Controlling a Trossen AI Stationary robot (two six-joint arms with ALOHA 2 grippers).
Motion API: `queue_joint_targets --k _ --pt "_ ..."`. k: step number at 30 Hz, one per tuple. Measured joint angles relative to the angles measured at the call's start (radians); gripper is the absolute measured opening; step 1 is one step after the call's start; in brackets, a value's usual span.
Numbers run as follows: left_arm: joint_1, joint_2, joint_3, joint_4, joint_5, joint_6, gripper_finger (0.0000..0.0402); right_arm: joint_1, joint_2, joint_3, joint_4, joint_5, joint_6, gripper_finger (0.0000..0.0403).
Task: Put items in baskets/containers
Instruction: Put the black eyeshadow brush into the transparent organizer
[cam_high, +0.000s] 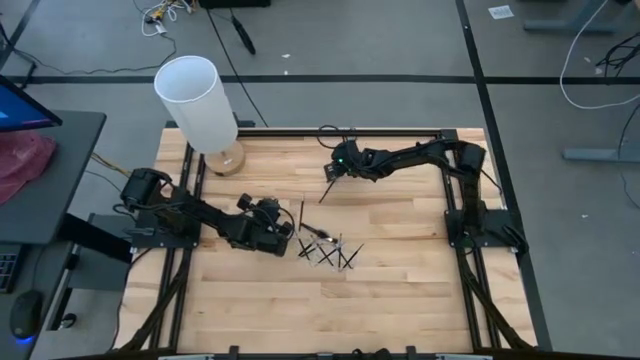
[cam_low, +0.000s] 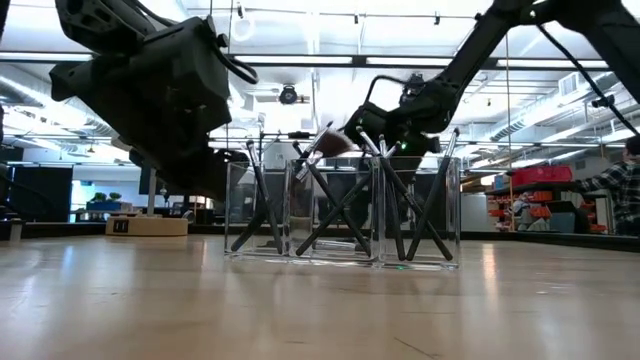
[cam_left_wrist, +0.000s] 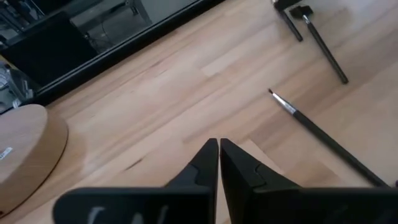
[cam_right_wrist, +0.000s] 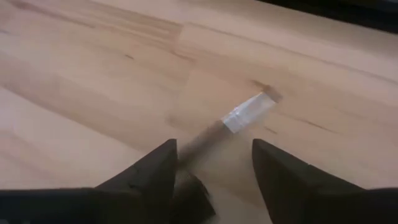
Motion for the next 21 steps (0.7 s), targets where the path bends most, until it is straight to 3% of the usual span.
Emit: queue_joint_targets --k 6,21 --pt "0.0 0.0 0.0 0.012 -0.009 0.007 0.0017 0.003 0.018 0.006 -0.027 0.011 -0.006 0.0162" --pt "0.0 0.0 0.0 0.027 -0.006 0.003 0.0018 -0.02 0.016 0.008 -0.12 -0.003 -0.205 0.004"
